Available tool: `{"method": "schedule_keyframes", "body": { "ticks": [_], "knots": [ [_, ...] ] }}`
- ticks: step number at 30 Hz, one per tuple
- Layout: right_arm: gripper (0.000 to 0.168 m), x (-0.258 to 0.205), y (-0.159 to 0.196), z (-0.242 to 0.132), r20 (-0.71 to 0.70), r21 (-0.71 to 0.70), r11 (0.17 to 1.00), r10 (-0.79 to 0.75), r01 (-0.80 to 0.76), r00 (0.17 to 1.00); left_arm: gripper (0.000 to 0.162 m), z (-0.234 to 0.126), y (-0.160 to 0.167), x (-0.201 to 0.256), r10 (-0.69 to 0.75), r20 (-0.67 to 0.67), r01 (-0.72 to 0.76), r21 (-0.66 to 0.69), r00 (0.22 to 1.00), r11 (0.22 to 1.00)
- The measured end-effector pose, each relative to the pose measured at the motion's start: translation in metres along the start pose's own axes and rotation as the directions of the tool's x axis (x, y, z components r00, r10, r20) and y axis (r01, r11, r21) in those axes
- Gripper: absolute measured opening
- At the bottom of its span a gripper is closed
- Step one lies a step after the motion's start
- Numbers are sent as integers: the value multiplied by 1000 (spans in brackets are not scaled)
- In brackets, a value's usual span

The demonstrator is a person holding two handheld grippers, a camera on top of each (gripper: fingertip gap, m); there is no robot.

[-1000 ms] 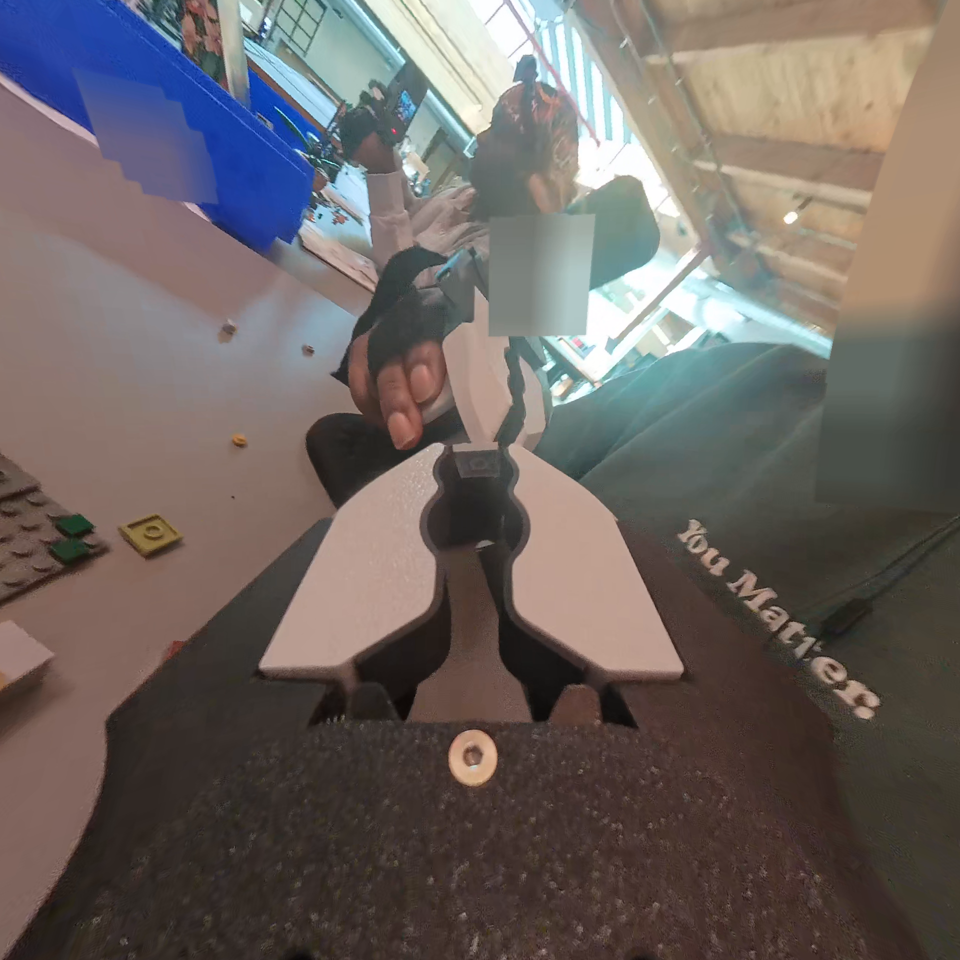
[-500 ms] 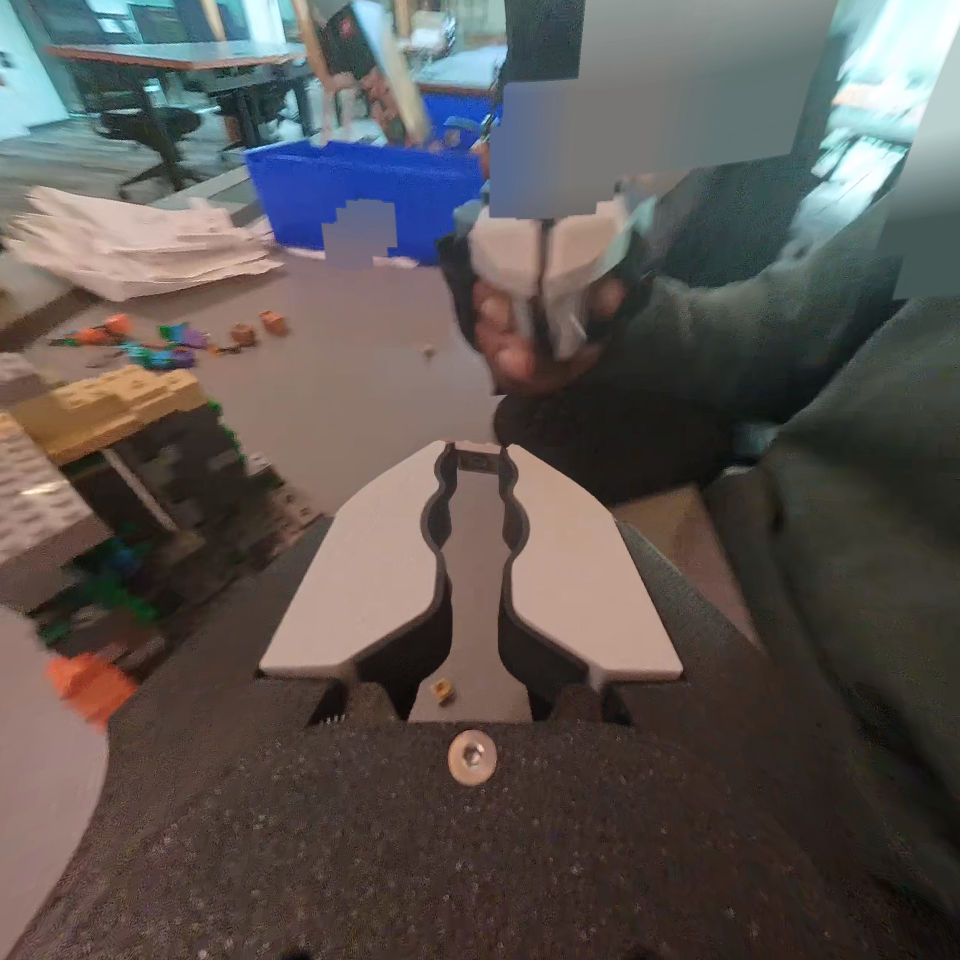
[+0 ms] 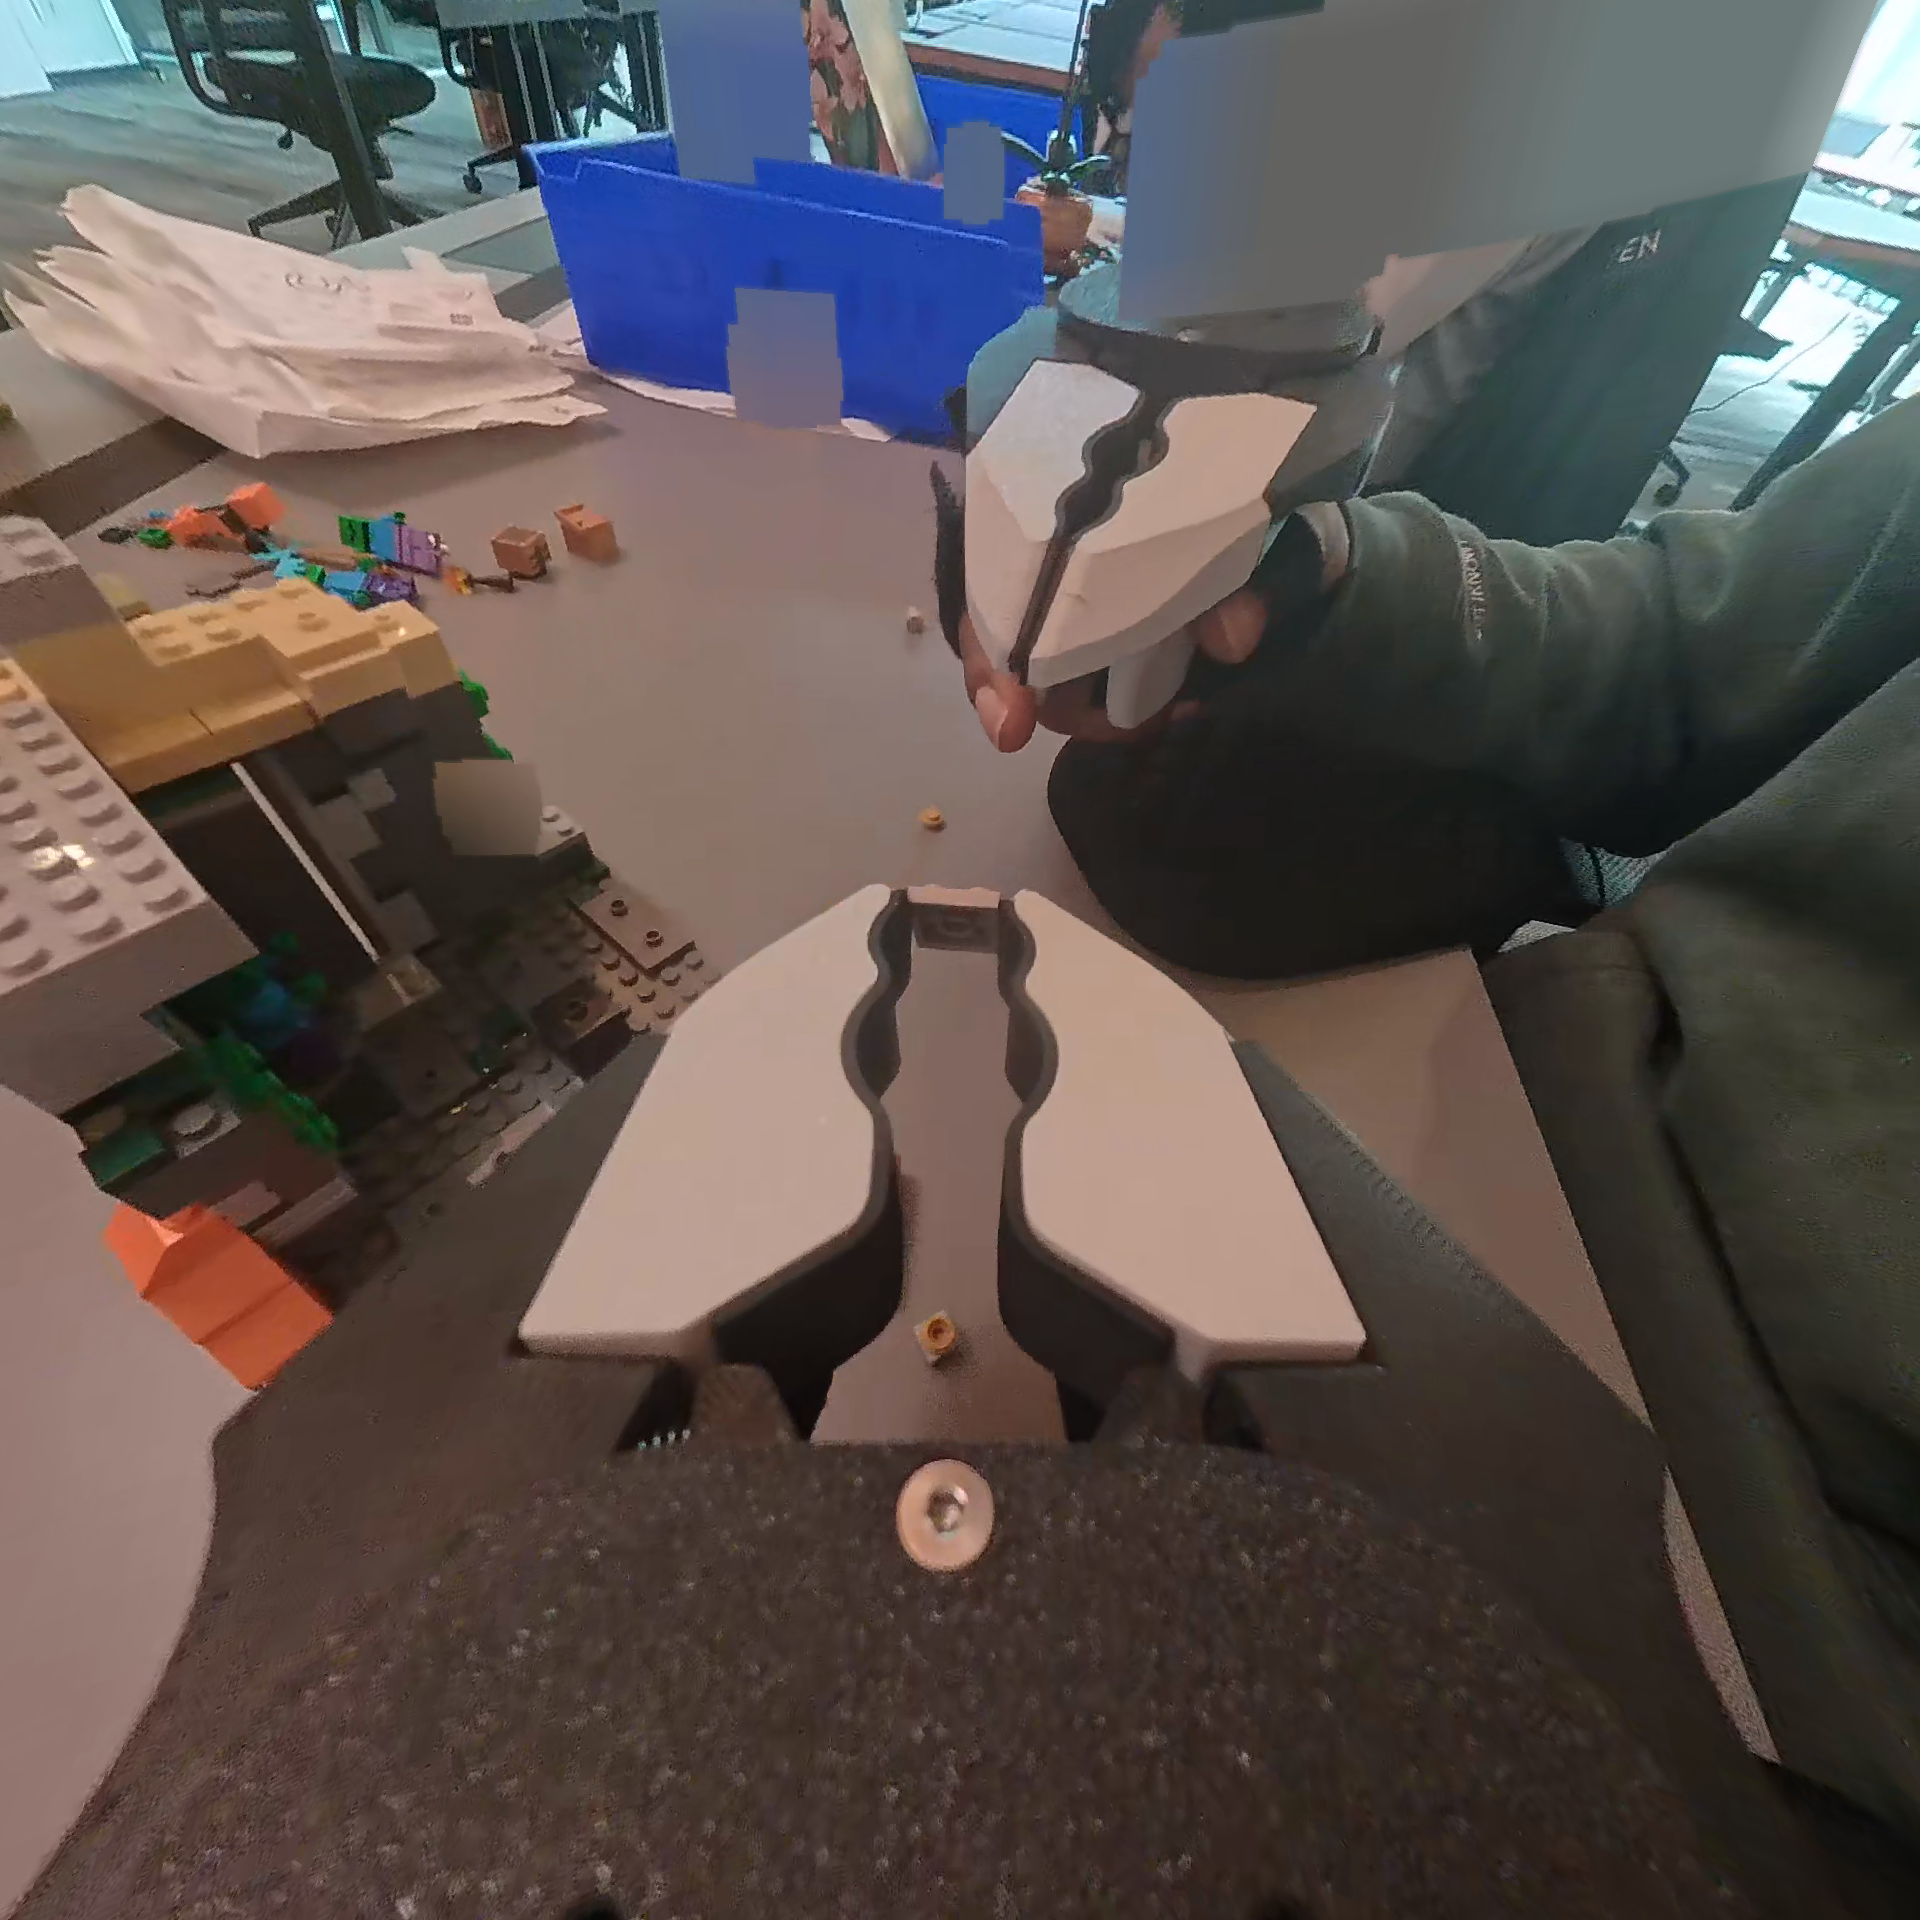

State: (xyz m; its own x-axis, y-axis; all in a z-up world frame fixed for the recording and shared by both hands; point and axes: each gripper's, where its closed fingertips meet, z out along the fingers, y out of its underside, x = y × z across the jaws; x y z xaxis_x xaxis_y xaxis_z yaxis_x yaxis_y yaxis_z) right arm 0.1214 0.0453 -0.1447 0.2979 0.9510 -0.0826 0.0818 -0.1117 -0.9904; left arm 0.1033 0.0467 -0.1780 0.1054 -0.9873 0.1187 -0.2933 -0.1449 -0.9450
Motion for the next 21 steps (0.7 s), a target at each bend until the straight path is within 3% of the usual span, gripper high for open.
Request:
{"method": "schedule_keyframes", "body": {
  "ticks": [13,21],
  "knots": [
    [0,-10,11,10,46,-57,998,-17,20,999,16,-2,5,-13,-20,40,20,3,999,1000],
    [0,-44,24,19,207,-112,988,-82,106,975,16,2,8,-15,-34,49,33,8,998,999]
  ]
}}
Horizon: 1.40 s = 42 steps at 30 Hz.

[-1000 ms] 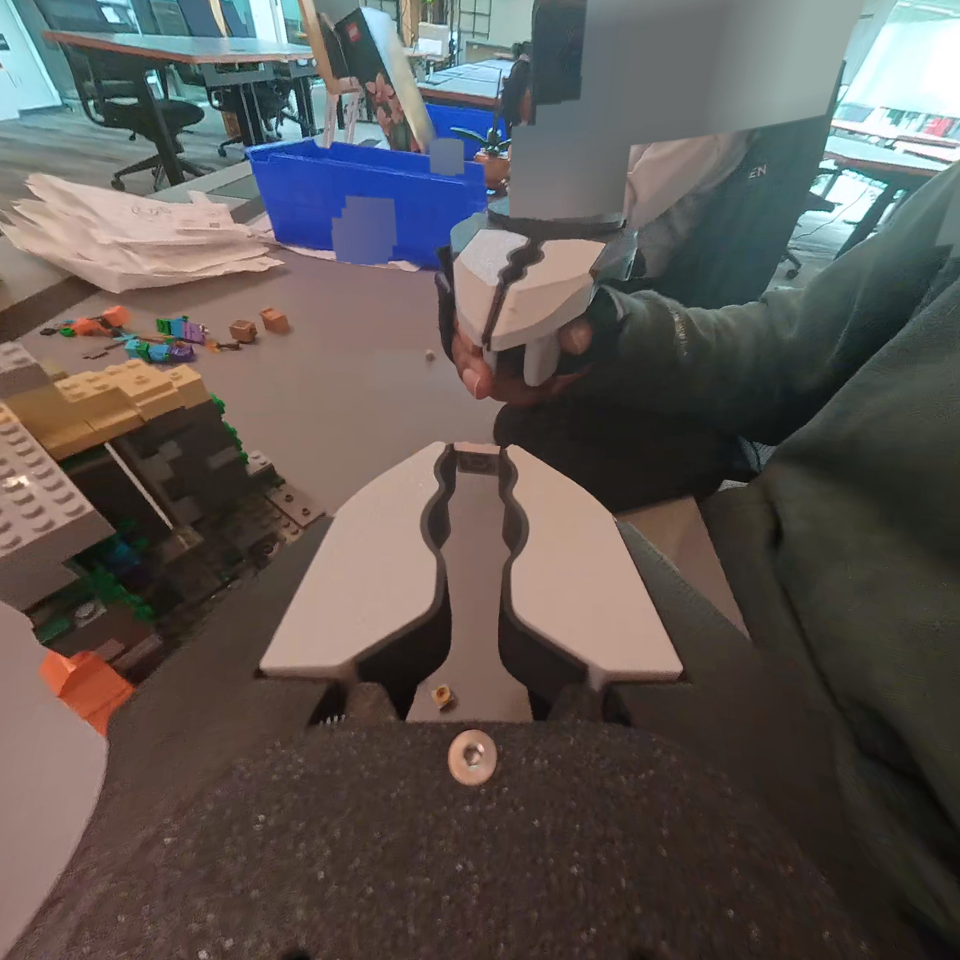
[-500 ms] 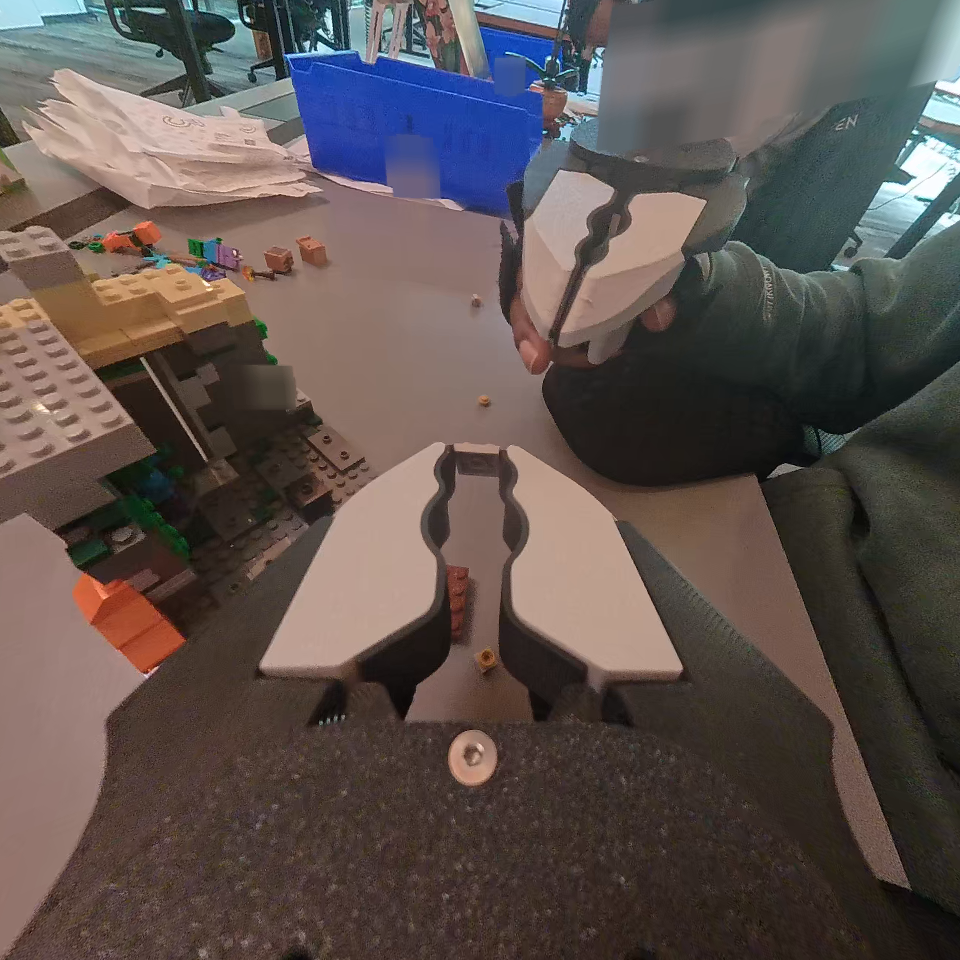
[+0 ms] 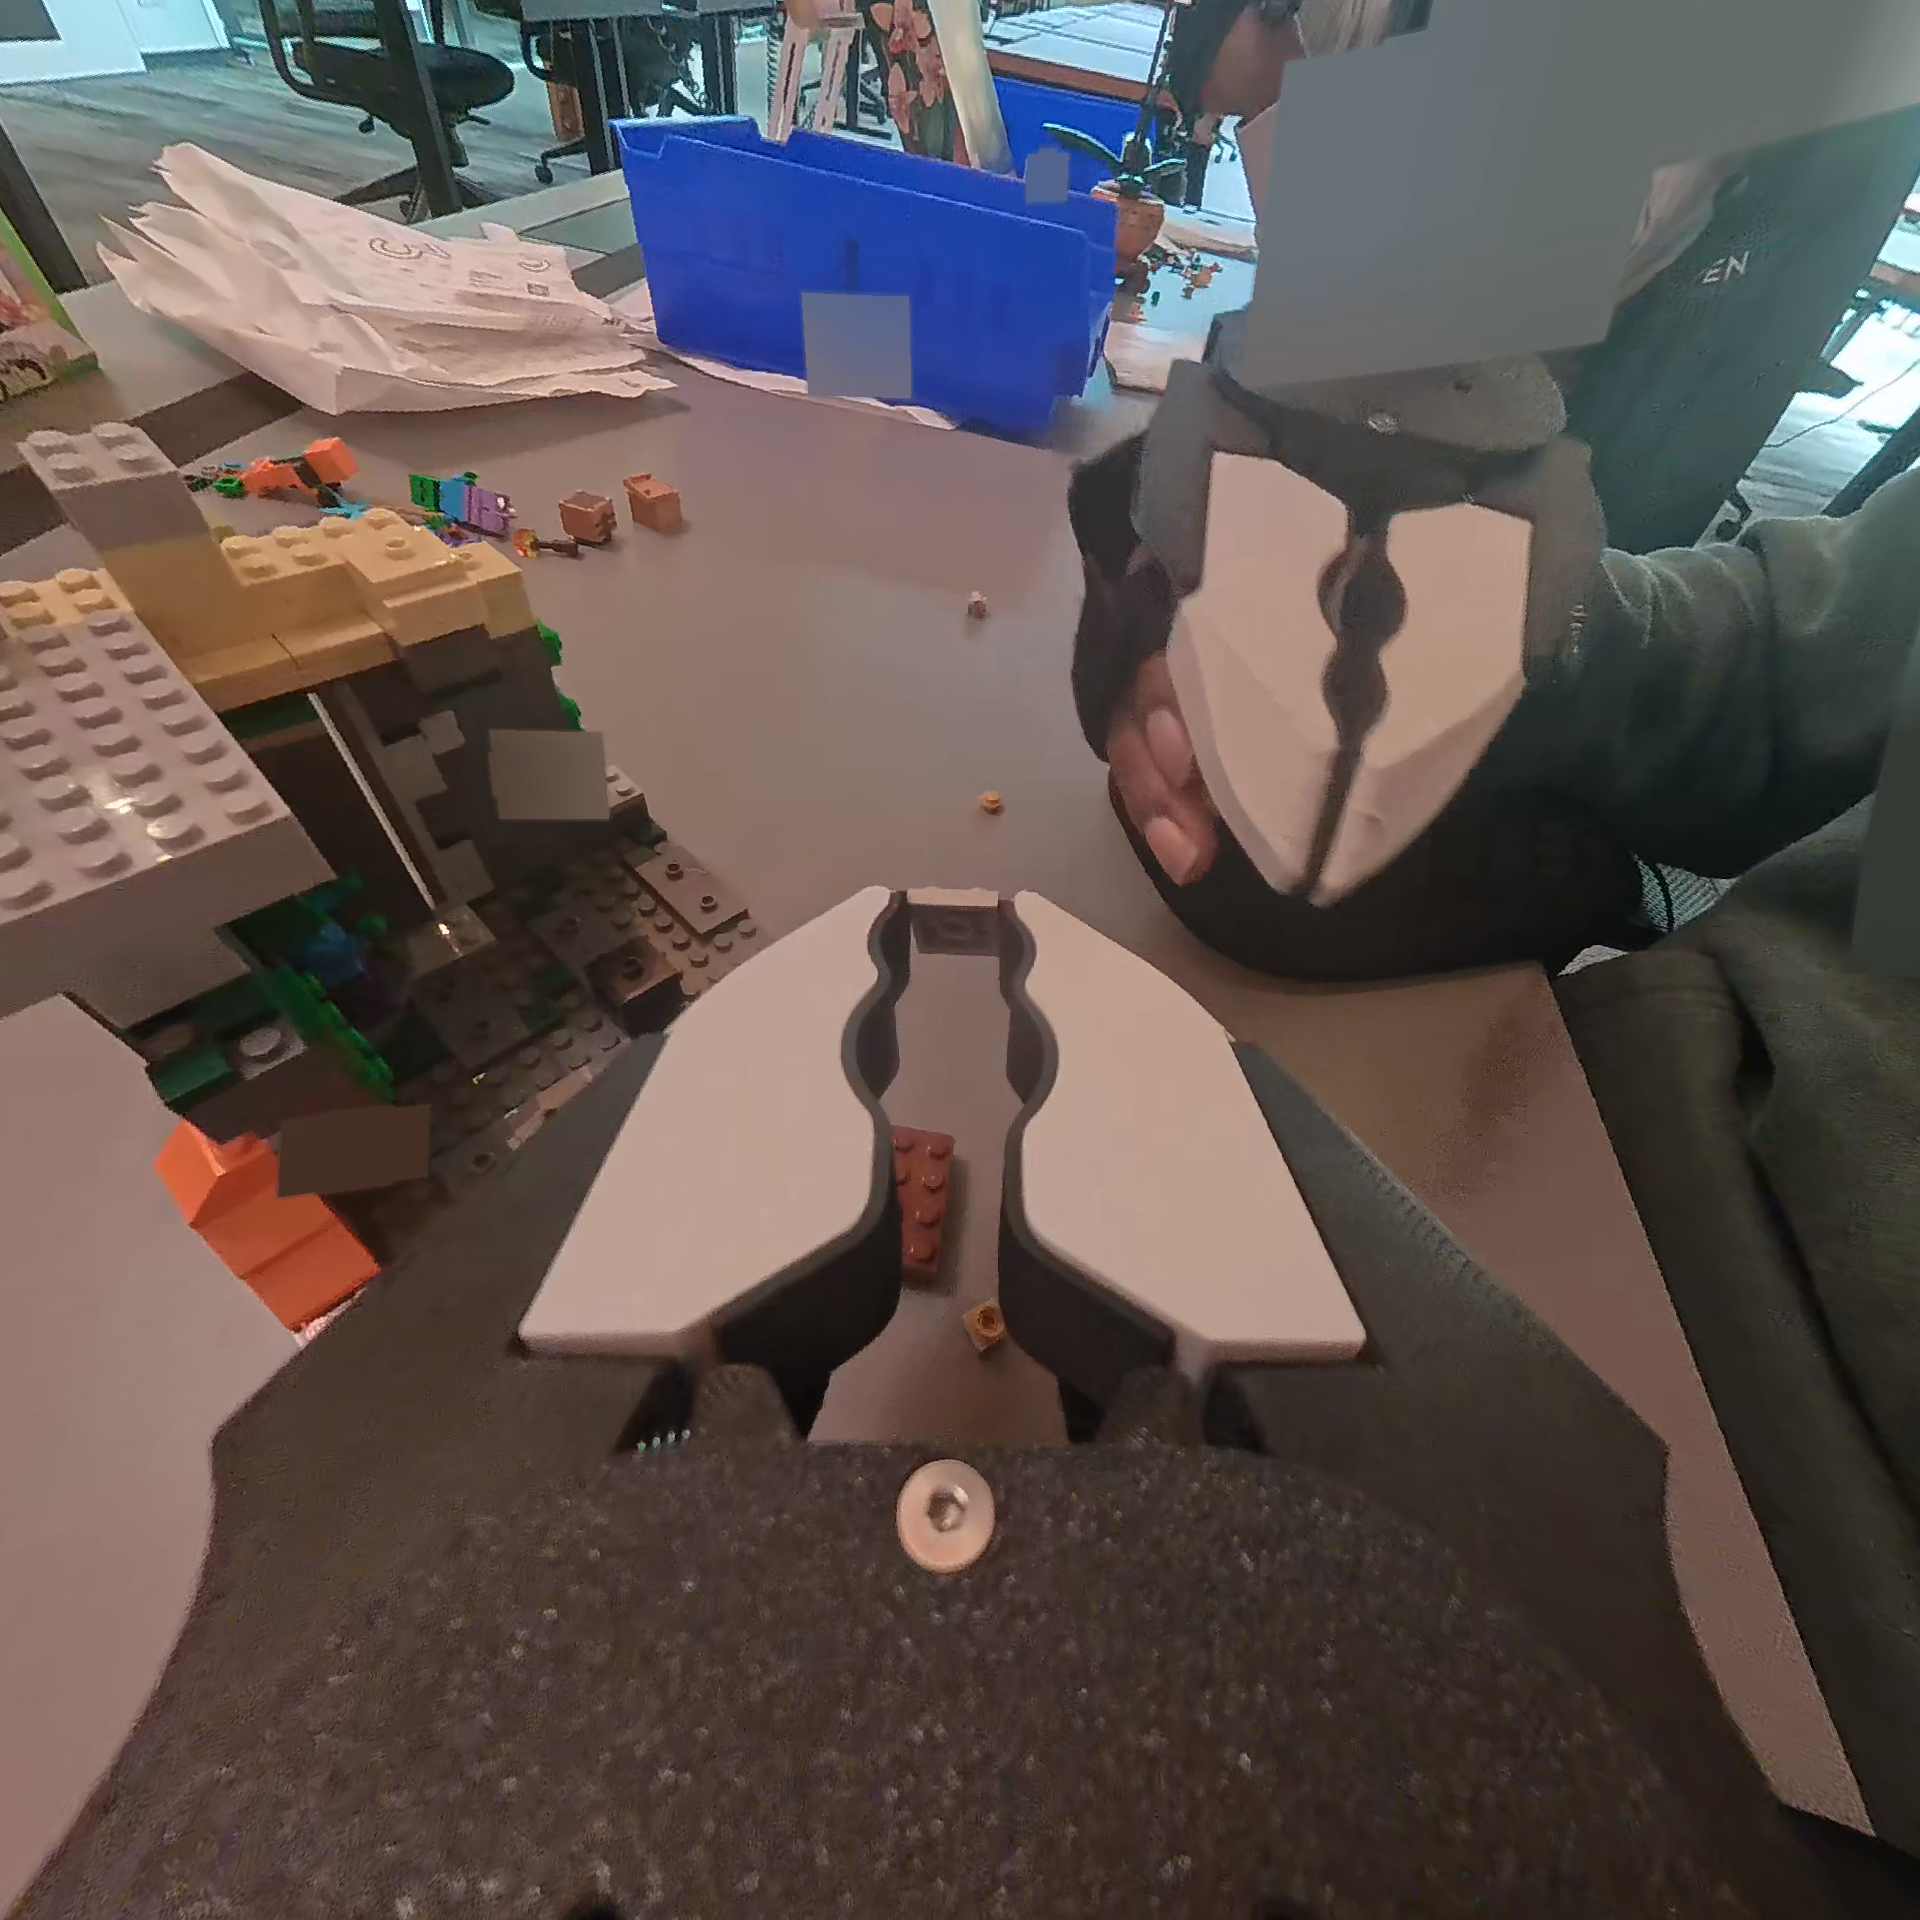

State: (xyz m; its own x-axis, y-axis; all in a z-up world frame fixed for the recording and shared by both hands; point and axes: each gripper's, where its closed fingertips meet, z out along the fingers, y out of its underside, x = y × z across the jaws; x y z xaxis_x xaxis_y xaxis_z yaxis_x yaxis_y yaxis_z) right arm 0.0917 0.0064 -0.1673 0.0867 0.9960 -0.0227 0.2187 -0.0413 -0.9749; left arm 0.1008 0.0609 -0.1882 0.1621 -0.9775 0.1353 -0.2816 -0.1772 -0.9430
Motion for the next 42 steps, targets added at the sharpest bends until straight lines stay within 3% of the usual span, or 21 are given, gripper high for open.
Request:
{"method": "schedule_keyframes", "body": {
  "ticks": [14,26,42],
  "knots": [
    [0,-103,17,68,411,-157,978,-60,136,910,16,-15,-11,-16,-53,84,45,92,995,995],
    [0,-128,25,103,465,-223,948,-103,229,879,16,-35,-13,-7,-32,177,14,100,984,995],
    [13,-175,19,70,580,-215,926,-133,309,804,16,-94,-2,44,3,325,-15,35,946,999]
  ]
}}
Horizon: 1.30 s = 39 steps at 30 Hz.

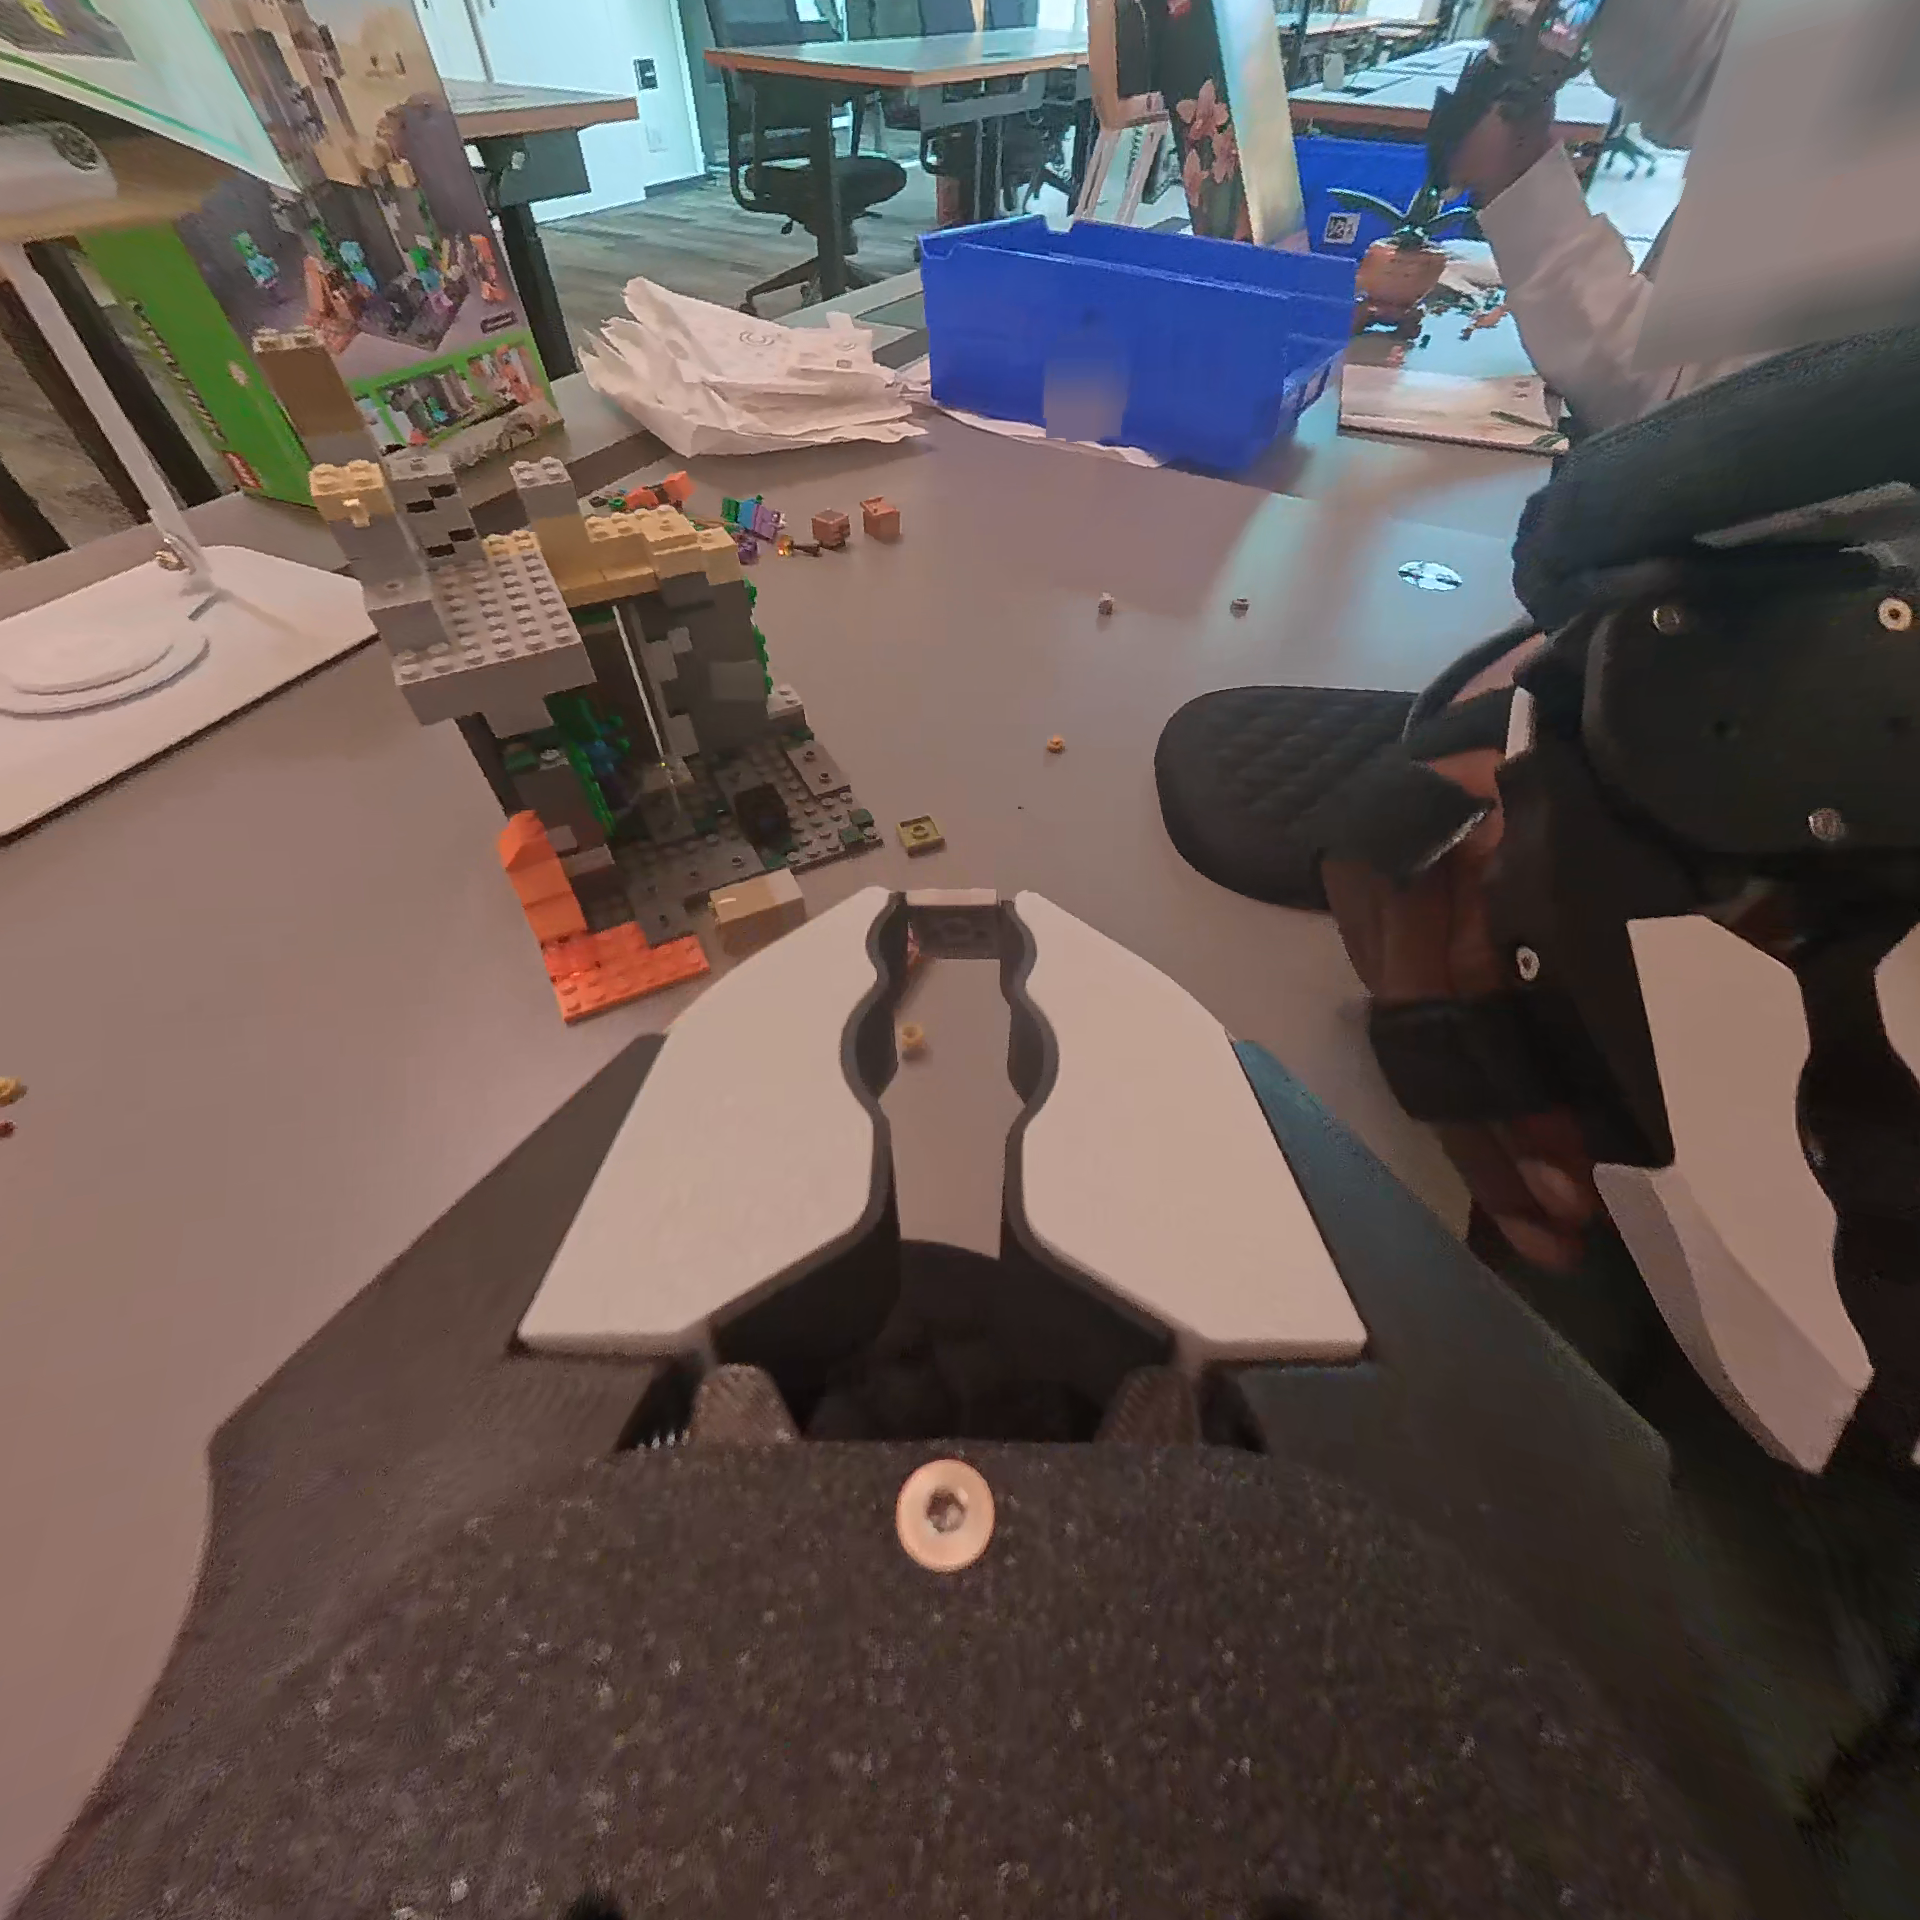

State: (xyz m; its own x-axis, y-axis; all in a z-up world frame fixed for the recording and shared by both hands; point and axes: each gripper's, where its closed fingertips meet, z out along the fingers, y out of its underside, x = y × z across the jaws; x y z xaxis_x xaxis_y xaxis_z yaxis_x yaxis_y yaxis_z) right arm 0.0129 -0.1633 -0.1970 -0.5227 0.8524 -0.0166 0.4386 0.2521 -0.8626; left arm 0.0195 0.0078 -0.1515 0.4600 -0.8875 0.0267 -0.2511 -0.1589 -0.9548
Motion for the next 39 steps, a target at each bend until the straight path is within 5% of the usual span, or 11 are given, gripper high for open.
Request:
{"method": "schedule_keyframes", "body": {
  "ticks": [8,15,22,31,39],
  "knots": [
    [15,-30,-11,-1,88,9,1000,5,-5,996,17,-41,-1,14,18,50,-16,-27,999,999],
    [15,-20,-25,0,26,40,999,-5,4,1000,17,-55,-3,12,11,62,-9,-36,998,999],
    [11,-2,-7,18,52,-135,989,-52,59,997,17,-51,4,11,5,60,-2,-56,998,998],
    [5,-17,11,49,270,-357,919,-68,166,961,17,-57,2,8,12,75,-8,-55,997,998],
    [13,-2,21,72,268,-512,834,-73,207,961,17,-70,2,-2,6,106,0,-52,994,999]
  ]
}}
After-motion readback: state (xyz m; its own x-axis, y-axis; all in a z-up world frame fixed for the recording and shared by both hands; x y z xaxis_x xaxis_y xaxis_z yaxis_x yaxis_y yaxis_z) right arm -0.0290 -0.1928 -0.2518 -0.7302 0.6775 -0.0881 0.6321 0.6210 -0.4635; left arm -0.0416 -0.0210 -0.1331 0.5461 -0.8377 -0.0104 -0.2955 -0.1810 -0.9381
